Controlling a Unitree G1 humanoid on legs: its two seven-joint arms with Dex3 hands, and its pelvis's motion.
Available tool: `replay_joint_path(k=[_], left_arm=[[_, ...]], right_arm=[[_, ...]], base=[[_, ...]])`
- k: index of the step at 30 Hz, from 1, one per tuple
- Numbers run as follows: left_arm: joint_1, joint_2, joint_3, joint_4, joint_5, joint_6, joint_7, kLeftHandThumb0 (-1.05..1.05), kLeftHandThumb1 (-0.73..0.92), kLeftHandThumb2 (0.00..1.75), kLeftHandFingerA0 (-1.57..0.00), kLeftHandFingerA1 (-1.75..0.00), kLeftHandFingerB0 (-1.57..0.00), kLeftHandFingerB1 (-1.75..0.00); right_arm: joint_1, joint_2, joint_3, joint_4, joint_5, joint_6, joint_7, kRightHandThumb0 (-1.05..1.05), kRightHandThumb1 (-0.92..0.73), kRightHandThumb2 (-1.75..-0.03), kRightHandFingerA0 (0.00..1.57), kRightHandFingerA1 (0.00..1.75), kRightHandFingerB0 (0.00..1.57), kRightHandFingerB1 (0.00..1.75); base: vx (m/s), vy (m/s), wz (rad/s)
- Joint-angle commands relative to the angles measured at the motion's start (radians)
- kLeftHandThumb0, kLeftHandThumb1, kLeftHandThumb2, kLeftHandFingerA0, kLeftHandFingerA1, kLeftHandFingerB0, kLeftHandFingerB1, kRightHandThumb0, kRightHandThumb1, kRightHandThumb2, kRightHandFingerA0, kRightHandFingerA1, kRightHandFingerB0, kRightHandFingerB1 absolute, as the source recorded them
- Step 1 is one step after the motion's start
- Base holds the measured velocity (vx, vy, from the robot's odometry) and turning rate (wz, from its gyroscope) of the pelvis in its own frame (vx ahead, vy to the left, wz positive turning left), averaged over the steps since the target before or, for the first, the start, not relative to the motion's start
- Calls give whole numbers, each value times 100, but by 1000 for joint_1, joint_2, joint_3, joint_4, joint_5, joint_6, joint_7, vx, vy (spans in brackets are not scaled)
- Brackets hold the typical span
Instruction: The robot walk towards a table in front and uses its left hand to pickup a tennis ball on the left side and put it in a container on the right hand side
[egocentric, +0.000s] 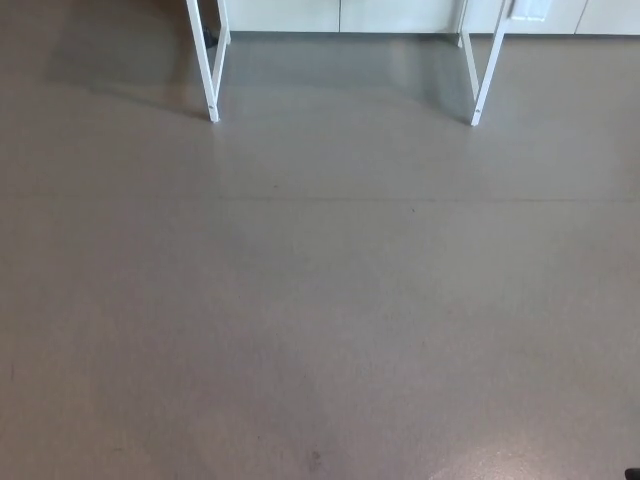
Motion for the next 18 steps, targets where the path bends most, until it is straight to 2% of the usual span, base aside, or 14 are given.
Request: replay_joint_path(k=[1, 2, 3, 6, 7, 8, 9, 13, 14, 18], left_arm=[[25, 18, 2, 15, -21, -61, -33, -10, 39, 89, -21, -59, -9, -49], [24, 18, 2, 17, -21, -63, -33, -10, 39, 89, -21, -59, -9, -49], [29, 16, 5, 23, -26, -66, -36, -13, 58, 57, -24, -51, -22, -32], [35, 14, 9, 34, -33, -73, -41, -13, 58, 57, -24, -51, -22, -32], [45, 12, 11, 33, -39, -83, -49, -9, 39, 90, -19, -58, -9, -49], [49, 11, 11, 33, -42, -88, -53, -9, 39, 90, -19, -58, -9, -49], [57, 14, 6, 32, -32, -94, -46, -13, 57, 58, -23, -50, -20, -31], [57, 25, -10, 51, -1, -125, -23, -17, 56, 58, -25, -51, -20, -31], [61, 20, -10, 58, 8, -133, 5, -15, 34, 86, -26, -60, -12, -50], [63, 24, -17, 78, 22, -160, 24, -16, 33, 85, -27, -61, -12, -51]], right_arm=[[33, -22, -1, -5, 15, -45, 27, -3, -48, -53, 63, 47, 48, 42], [33, -23, -1, -5, 16, -46, 28, -3, -48, -53, 63, 47, 48, 42], [27, -22, -2, 12, 20, -50, 30, -4, -47, -53, 65, 49, 50, 43], [17, -22, -5, 42, 26, -60, 34, -4, -47, -53, 65, 49, 50, 43], [23, -21, -3, 33, 26, -59, 35, -7, -47, -53, 65, 50, 49, 43], [26, -21, -3, 30, 26, -59, 35, -7, -47, -53, 65, 50, 49, 43], [32, -21, -2, 38, 21, -72, 29, -7, -46, -53, 67, 50, 50, 43], [36, -20, -2, 46, 19, -85, 23, -7, -46, -53, 66, 50, 50, 43], [47, -23, 2, 45, 11, -90, 19, -9, -47, -53, 64, 48, 49, 42], [58, -19, -2, 48, 23, -95, 28, -1, -49, -53, 63, 48, 48, 42]], base=[[0, 0, 0], [0, 0, 0], [0, 0, 0], [0, 0, 0], [0, 0, 0], [0, 0, 0], [0, 0, 0], [0, 0, 0], [0, 0, 0], [0, 0, 0]])
